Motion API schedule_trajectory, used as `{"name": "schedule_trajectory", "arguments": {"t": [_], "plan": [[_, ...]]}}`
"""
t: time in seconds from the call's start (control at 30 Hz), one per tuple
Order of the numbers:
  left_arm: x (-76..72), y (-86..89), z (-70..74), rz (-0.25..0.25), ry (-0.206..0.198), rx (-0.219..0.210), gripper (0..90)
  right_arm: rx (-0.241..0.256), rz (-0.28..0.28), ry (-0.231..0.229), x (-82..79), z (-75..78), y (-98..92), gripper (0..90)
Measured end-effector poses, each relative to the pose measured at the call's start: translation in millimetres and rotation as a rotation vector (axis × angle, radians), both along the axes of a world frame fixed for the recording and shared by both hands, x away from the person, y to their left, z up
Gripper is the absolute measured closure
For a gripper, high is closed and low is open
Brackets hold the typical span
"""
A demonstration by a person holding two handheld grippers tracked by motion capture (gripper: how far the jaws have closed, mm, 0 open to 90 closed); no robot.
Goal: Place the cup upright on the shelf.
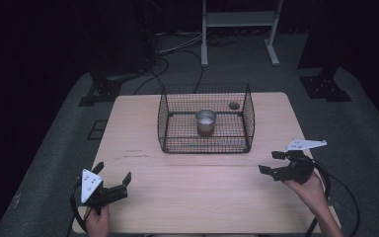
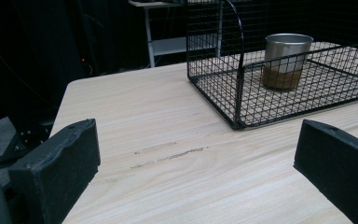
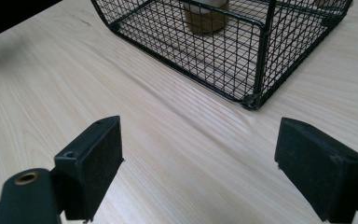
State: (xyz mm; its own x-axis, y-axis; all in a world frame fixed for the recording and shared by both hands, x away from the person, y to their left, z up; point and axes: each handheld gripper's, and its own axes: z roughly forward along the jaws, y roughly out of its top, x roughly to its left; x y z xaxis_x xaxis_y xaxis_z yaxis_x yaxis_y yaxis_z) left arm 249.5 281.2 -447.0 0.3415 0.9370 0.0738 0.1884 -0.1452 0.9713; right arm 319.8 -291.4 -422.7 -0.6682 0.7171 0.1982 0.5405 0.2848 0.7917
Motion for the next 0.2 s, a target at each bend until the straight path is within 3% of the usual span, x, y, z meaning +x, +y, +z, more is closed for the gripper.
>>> {"name": "schedule_trajectory", "arguments": {"t": [0.2], "plan": [[0.3,-0.8,0.2,-0.001,0.002,0.001,0.0,-0.031,-0.032,-0.019,-8.0,-11.0,0.3,14.2]]}}
